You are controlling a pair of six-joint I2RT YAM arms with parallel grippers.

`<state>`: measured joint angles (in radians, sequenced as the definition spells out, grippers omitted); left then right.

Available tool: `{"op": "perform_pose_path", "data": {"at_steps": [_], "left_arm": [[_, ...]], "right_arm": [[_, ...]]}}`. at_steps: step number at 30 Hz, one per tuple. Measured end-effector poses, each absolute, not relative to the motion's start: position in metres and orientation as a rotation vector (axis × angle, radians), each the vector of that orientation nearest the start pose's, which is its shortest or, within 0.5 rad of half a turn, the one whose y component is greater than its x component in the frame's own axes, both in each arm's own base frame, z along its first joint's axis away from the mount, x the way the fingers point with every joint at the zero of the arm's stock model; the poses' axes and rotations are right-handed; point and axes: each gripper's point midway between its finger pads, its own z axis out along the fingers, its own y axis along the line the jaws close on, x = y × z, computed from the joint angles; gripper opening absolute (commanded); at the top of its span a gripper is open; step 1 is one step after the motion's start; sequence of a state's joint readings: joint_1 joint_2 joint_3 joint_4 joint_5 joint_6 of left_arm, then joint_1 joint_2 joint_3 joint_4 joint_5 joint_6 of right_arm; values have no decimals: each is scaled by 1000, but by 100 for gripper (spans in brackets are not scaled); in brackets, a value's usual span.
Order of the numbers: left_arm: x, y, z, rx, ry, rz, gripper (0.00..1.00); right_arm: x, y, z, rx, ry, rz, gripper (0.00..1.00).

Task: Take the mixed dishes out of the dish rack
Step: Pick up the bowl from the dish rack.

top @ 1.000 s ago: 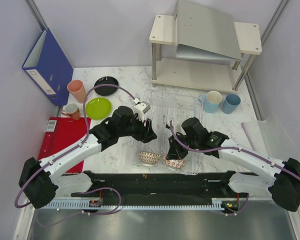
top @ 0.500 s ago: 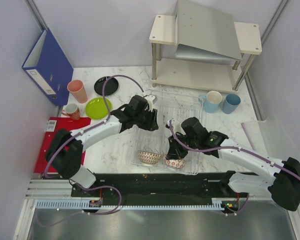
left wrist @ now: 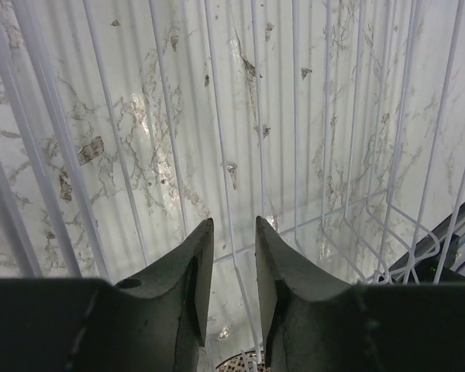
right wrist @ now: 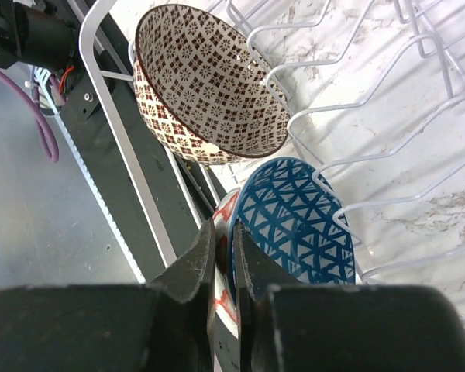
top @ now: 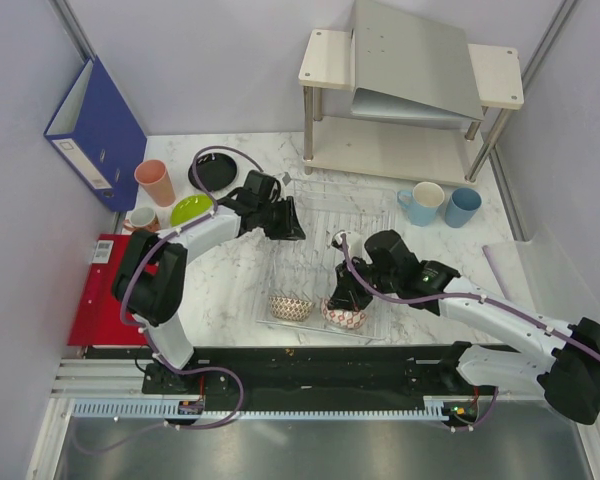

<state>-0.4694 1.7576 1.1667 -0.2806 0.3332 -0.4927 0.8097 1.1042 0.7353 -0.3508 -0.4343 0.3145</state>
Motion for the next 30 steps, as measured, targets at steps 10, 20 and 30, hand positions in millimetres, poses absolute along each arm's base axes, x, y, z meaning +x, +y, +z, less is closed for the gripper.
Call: {"op": "perform_pose_path", "data": {"at_steps": [10, 20, 30], "left_arm": [[364, -251, 82, 27, 2568, -852, 32], [379, -230, 74, -49, 2571, -825, 33], [380, -238, 83, -24, 2551, -884, 36]], "right_arm": [[154, 282, 150, -814, 2267, 1044, 0], [161, 292, 188, -790, 2207, 1089, 0], [157, 285, 177, -783, 2265, 1061, 0]]}}
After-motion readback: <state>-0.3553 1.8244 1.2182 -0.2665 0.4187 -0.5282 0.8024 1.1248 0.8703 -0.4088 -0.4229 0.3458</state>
